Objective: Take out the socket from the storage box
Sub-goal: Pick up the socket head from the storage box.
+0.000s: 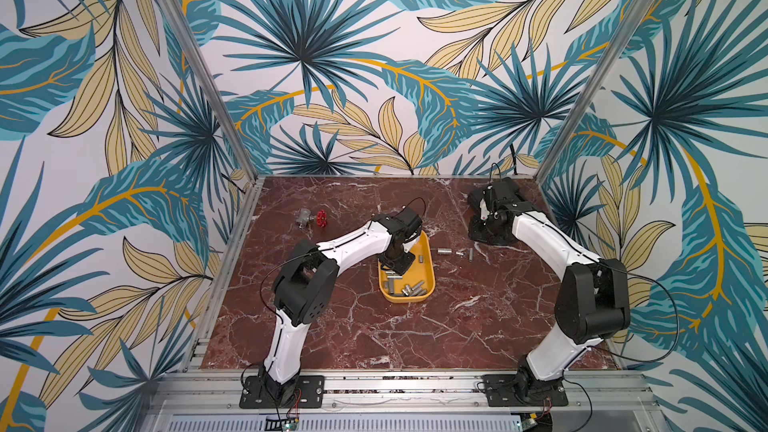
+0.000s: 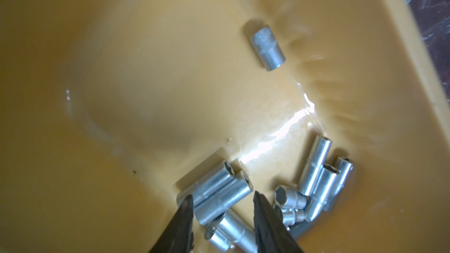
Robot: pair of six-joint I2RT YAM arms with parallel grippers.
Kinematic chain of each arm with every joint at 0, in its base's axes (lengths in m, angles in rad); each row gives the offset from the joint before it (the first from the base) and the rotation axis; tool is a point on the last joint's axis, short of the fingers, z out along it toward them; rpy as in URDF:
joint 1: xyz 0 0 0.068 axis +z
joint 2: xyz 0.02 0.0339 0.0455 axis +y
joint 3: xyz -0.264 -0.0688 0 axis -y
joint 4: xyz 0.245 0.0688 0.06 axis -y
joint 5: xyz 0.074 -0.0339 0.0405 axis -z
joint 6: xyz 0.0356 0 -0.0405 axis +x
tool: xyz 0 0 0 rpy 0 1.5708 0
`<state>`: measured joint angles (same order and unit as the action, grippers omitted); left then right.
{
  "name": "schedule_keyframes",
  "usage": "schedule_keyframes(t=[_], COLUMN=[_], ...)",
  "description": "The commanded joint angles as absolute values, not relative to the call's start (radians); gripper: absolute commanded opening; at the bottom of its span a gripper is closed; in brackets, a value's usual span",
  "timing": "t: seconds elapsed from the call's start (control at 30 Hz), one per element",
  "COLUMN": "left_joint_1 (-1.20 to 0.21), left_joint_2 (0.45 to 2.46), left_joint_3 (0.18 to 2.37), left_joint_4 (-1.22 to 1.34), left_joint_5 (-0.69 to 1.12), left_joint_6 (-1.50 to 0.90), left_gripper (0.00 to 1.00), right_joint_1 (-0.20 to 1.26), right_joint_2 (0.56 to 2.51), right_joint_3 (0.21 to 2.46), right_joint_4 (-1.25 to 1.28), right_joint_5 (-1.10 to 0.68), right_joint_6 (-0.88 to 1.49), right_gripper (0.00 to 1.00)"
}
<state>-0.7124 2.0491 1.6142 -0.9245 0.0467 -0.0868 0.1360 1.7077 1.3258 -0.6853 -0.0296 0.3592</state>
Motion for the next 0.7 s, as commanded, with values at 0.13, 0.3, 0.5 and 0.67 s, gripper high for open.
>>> schedule_keyframes(t=[0.13, 0.3, 0.5, 0.67], left_joint_1=[-0.713, -0.712, -0.712, -0.712], left_joint_2=[2.095, 2.120, 2.145, 2.166], left_joint_3=[1.671, 1.685, 1.694, 1.701], left_joint_4=[-0.962, -0.968, -0.966, -0.962], left_joint_5=[-0.022, -0.033, -0.043, -0.046], left_joint_6=[-0.055, -0.047, -0.036, -0.033], left_gripper=[0.40, 0.39, 0.36, 0.36], right_joint_1=[0.132, 0.132, 0.132, 0.132], right_joint_2=[1.686, 1.693, 1.695, 1.689], right_joint_3=[1.279, 1.285, 1.290, 1.291], right_joint_4=[-0.676, -0.679, -0.682, -0.685], right_joint_5=[-0.054, -0.058, -0.063, -0.061], right_joint_6=[0.386, 0.387, 0.388, 0.389], right_gripper=[0.31, 0.31, 0.30, 0.30])
